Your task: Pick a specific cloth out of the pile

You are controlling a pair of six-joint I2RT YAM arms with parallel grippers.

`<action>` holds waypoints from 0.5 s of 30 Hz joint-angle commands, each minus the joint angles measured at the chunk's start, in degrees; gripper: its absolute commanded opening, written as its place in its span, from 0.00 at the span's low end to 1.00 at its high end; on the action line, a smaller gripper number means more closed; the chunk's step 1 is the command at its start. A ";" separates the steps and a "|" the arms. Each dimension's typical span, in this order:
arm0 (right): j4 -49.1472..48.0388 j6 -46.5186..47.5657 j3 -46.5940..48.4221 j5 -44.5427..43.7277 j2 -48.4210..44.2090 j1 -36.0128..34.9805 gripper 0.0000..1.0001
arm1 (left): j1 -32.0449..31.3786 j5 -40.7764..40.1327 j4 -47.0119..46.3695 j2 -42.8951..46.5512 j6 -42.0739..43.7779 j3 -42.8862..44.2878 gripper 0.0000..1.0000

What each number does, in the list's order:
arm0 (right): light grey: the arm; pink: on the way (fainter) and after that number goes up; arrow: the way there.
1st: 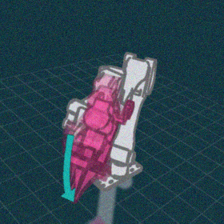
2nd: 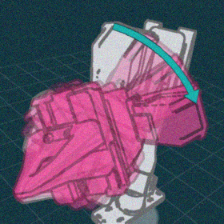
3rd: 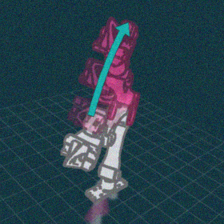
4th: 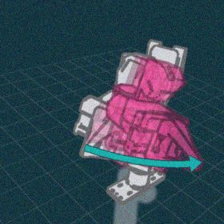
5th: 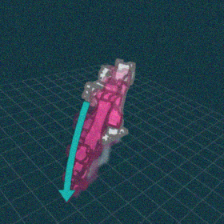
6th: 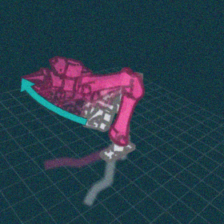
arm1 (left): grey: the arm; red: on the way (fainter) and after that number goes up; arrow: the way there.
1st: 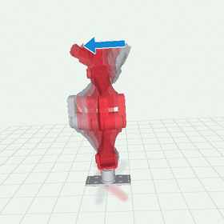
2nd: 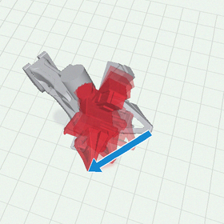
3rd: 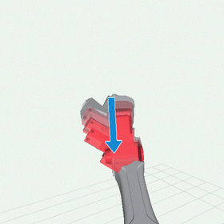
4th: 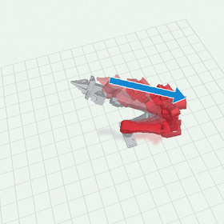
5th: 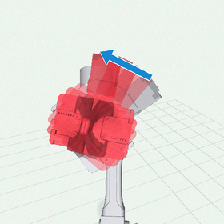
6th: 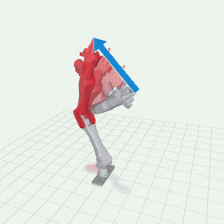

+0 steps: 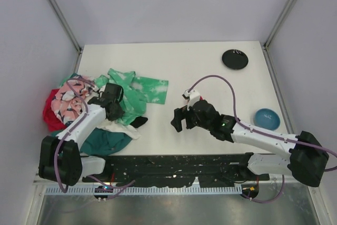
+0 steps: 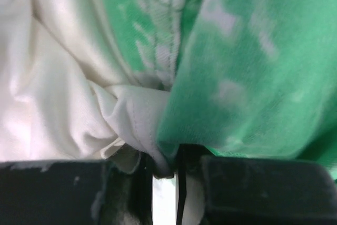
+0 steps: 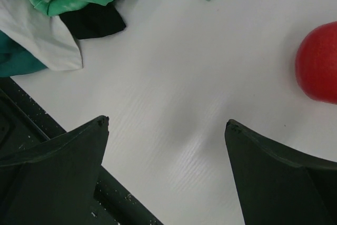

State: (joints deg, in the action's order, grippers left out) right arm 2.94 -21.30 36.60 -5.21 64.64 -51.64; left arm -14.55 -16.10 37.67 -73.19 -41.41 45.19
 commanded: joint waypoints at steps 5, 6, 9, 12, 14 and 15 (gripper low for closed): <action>-10.57 7.14 10.41 2.74 13.99 -6.90 0.95 | 8.65 -17.73 7.49 14.54 3.70 7.27 0.00; -12.15 7.76 12.51 3.27 17.41 -7.33 0.95 | 10.05 -18.78 8.29 16.83 3.62 8.15 0.00; -13.13 9.16 18.84 7.12 24.99 -7.78 0.95 | 14.09 -18.62 8.30 21.67 4.49 9.74 0.00; -13.57 10.83 27.44 9.95 34.46 -8.57 0.95 | 19.19 -17.31 8.65 24.05 4.93 11.14 0.00; -11.48 10.93 33.67 10.57 39.47 -9.09 0.95 | 21.13 -15.90 8.82 24.06 5.55 12.02 0.00; -10.94 10.93 35.10 10.31 40.81 -9.18 0.95 | 21.75 -15.46 9.17 23.71 5.64 12.46 0.00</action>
State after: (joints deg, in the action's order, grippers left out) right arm -6.24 -12.88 62.65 2.20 100.01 -59.99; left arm 3.92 -26.98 46.22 -49.60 -38.06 54.41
